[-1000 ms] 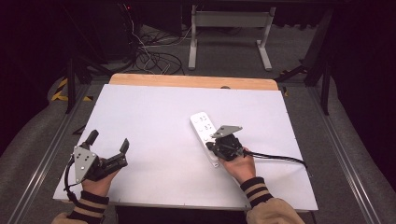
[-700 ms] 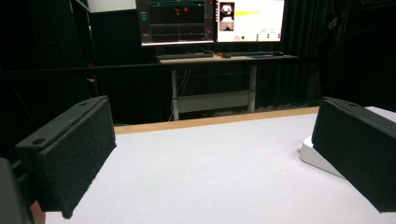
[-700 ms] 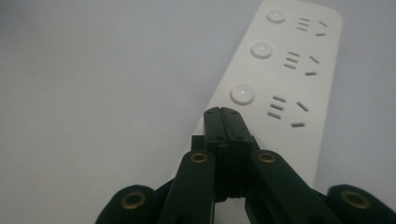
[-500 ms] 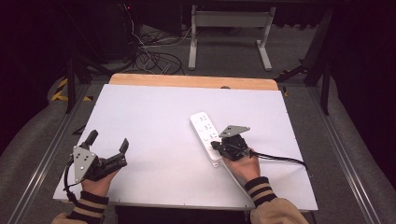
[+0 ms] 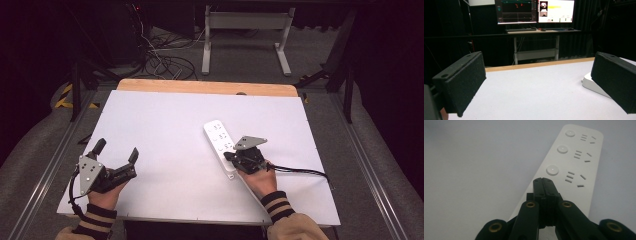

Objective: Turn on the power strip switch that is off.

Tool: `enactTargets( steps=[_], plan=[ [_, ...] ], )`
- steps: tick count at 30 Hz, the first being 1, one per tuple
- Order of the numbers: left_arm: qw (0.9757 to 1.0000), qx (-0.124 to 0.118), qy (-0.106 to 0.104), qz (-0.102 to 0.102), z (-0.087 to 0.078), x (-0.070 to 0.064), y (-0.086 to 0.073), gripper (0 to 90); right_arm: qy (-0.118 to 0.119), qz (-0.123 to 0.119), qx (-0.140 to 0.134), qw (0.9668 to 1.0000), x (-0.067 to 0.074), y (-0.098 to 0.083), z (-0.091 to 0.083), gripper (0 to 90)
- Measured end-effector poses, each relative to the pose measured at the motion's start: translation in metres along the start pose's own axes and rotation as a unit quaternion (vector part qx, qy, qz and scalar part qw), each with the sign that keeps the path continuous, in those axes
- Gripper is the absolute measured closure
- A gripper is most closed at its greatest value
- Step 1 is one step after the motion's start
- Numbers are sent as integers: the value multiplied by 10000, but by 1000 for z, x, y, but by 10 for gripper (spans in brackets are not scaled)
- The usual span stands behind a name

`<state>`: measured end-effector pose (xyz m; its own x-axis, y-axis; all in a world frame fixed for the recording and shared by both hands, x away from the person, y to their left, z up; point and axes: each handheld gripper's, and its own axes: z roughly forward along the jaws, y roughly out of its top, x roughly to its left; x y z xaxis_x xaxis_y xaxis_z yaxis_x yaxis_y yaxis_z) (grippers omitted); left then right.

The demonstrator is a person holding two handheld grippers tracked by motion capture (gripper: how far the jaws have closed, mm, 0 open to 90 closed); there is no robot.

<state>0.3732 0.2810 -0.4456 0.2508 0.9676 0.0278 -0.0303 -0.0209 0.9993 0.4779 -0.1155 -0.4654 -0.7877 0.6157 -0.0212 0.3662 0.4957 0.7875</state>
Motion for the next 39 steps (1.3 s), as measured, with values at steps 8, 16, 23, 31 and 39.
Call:
enactTargets(
  steps=[8,16,23,31,39],
  plan=[
    [10000,40,18,15,0,0,-1,3,-116,60,-13,9999,-1,-2,3,900],
    [10000,32,31,18,-1,0,-1,3,-100,-15,-82,9999,7,-2,7,900],
    [10000,25,37,-11,-2,1,-1,3,-105,22,-94,9999,7,-3,6,900],
    [10000,12,61,1,-4,1,-1,3,-86,150,-204,9996,5,-8,7,900],
    [10000,26,66,29,-4,1,-1,3,-93,109,-242,9996,6,-9,7,900]
  ],
)
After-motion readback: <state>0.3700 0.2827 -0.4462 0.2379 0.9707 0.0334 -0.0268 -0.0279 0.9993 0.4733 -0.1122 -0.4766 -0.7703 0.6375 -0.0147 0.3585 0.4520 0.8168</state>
